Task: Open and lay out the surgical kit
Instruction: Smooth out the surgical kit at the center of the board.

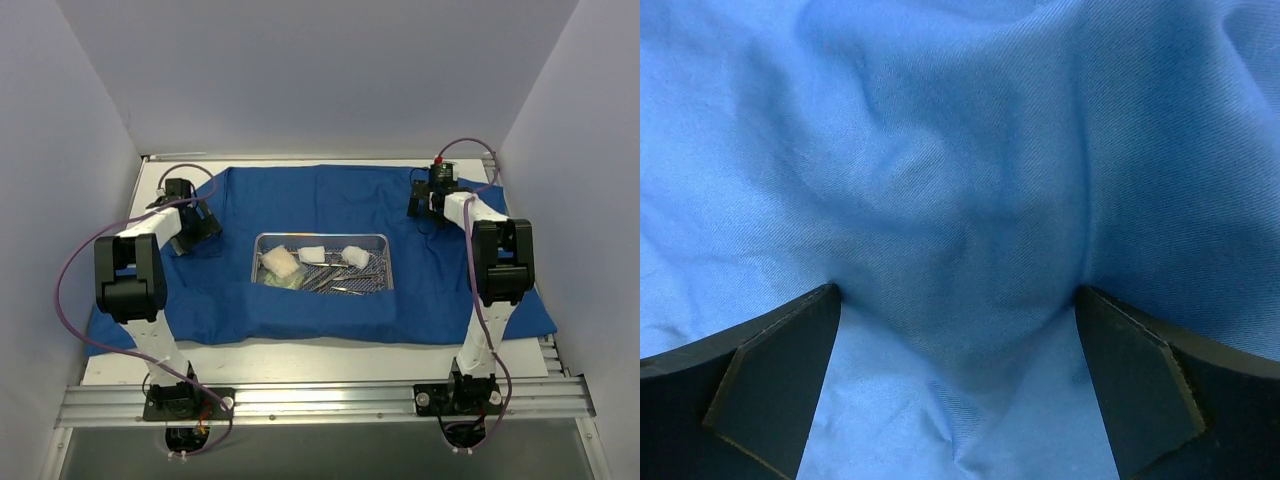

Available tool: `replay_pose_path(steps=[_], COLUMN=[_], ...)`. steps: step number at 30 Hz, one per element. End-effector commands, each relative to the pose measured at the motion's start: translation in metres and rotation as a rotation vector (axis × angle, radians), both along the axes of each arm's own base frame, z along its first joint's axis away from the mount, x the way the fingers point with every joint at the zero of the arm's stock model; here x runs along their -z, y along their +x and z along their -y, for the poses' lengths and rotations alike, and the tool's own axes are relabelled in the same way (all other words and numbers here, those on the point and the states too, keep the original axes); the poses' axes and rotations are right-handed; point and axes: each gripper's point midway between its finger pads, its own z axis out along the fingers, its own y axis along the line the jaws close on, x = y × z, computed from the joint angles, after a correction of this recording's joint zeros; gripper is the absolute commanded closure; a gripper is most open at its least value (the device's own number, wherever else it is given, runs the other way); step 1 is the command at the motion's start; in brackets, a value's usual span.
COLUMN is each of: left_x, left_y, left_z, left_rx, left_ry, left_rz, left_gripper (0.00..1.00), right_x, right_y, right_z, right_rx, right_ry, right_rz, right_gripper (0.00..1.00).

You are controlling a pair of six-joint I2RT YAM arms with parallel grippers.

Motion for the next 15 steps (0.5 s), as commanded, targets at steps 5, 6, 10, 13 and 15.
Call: replay_pose_path(steps=[5, 6, 10, 13, 15], left_x=[-0.017, -0.018, -0.001, 0.007, 0.008], left_y=[-0.030, -0.027, -0.023, -0.017, -0.012], left_z=[0.021, 0.030, 0.031, 0.027, 0.022], left_rx=[0.003, 0.023, 0.025, 0.005, -0.013], left_ry=[0.104, 0.115, 0.147, 0.169, 0.181], left_rz=[-0.090, -0.075, -0.143, -0.158, -0.154], left_gripper=[0.06, 0.06, 0.06, 0.02, 0.10], right_x=[0.012, 0.015, 0.017, 0.015, 0.015], right_y=[-0.007, -0.008, -0.009, -0.010, -0.012], right_z=[0.009, 0.009, 0.009, 0.012, 0.014], right_rx=[0.018, 0.018, 0.019, 0.024, 0.028], right_ry=[-0.016, -0.016, -0.010, -0.016, -0.018], right_rz=[-0.040, -0.046, -0.052, -0.049, -0.051], right_gripper=[0.00, 0.00, 0.00, 0.00, 0.00])
